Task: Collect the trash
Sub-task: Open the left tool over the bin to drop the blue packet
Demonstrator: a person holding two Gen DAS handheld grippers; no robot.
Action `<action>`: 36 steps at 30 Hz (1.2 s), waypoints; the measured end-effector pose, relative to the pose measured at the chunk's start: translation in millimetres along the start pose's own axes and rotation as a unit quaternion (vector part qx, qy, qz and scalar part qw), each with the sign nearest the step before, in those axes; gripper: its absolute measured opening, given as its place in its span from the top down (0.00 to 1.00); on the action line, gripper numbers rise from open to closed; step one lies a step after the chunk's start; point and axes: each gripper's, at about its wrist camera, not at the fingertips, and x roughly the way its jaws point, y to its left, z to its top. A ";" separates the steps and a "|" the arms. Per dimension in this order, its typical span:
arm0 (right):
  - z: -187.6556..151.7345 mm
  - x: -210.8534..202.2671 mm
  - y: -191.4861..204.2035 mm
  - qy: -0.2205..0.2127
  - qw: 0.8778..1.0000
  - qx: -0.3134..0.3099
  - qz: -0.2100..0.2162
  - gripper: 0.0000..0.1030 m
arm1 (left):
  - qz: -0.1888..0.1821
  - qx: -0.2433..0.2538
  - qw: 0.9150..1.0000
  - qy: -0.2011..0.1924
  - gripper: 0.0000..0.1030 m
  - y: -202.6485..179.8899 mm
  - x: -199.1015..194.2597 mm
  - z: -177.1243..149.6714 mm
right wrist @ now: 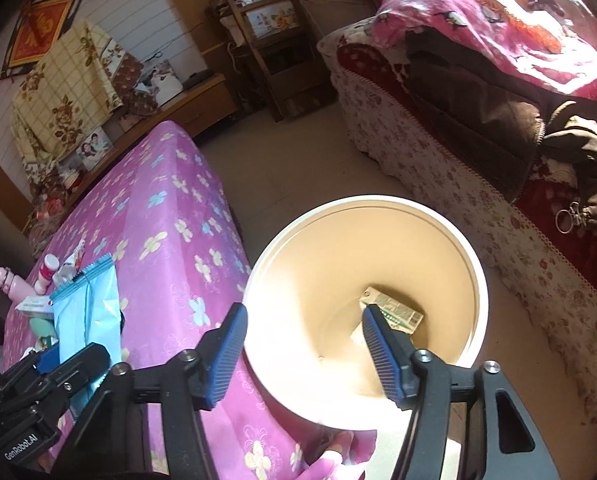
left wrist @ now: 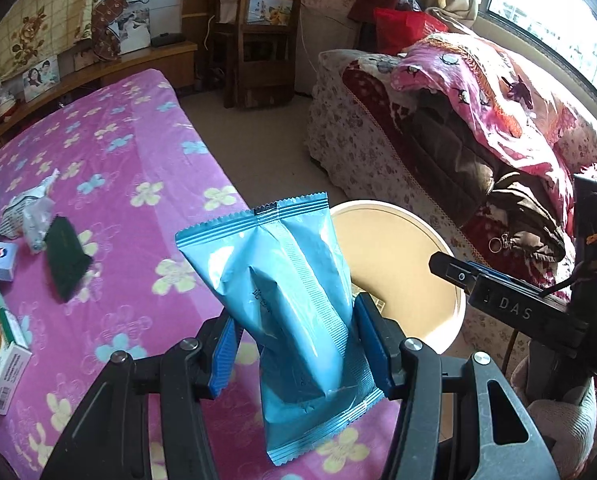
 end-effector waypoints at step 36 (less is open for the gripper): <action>5.1 -20.1 -10.3 -0.057 0.998 0.006 -0.041 0.32 | -0.034 -0.008 0.999 0.010 0.36 -11.3 35.7 15.0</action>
